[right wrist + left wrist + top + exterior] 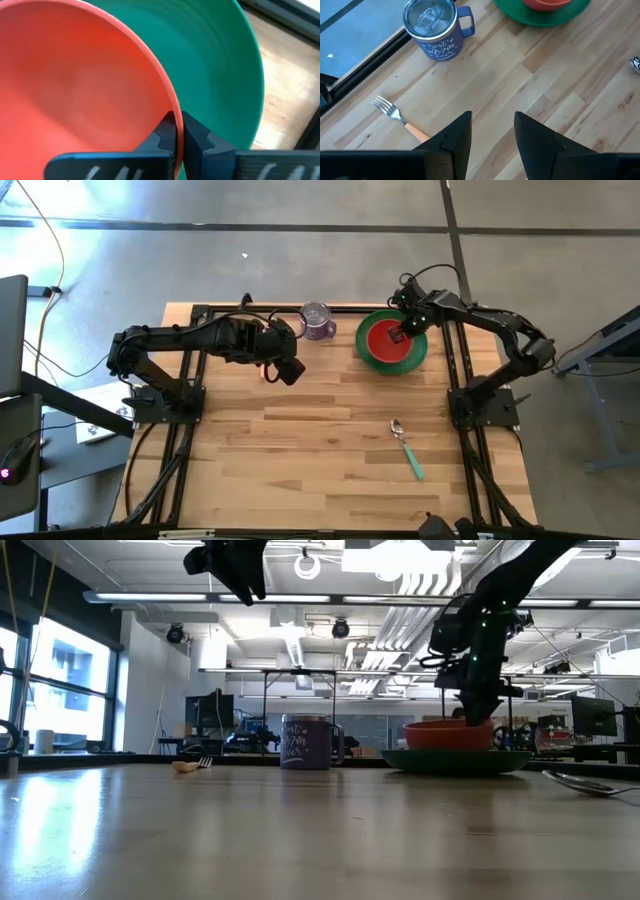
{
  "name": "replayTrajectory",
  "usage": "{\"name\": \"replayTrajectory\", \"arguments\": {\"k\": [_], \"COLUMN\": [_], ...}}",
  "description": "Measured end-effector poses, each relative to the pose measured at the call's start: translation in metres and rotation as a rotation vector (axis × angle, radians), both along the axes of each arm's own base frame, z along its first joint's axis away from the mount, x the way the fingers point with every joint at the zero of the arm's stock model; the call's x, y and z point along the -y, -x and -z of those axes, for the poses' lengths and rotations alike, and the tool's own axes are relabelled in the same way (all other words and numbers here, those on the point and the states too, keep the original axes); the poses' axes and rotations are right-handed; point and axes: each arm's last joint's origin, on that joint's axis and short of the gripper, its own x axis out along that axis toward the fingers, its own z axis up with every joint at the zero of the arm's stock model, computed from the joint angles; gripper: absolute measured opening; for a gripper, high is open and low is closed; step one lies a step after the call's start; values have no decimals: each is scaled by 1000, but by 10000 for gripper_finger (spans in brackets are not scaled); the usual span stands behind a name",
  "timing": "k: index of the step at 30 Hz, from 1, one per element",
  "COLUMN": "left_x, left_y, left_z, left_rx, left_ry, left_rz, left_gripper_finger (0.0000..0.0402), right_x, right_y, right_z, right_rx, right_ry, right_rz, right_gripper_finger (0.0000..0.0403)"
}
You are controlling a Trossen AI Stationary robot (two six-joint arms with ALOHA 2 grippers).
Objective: Set table place
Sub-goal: Put the orange bowl on the green plate
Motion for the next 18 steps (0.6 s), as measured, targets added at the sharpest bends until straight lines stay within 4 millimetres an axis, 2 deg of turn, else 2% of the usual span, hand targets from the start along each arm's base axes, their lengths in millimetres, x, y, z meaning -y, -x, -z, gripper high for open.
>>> {"name": "replayTrajectory", "arguments": {"k": [18], "left_x": [0], "left_y": [0], "left_z": [0], "left_rx": [1], "left_ry": [0], "left_rz": [-1], "left_gripper_finger": [134], "right_x": [2], "right_y": [5], "right_z": [3], "right_rx": [-13], "right_ry": [2], "right_rz": [15], "right_gripper_finger": [4]}}
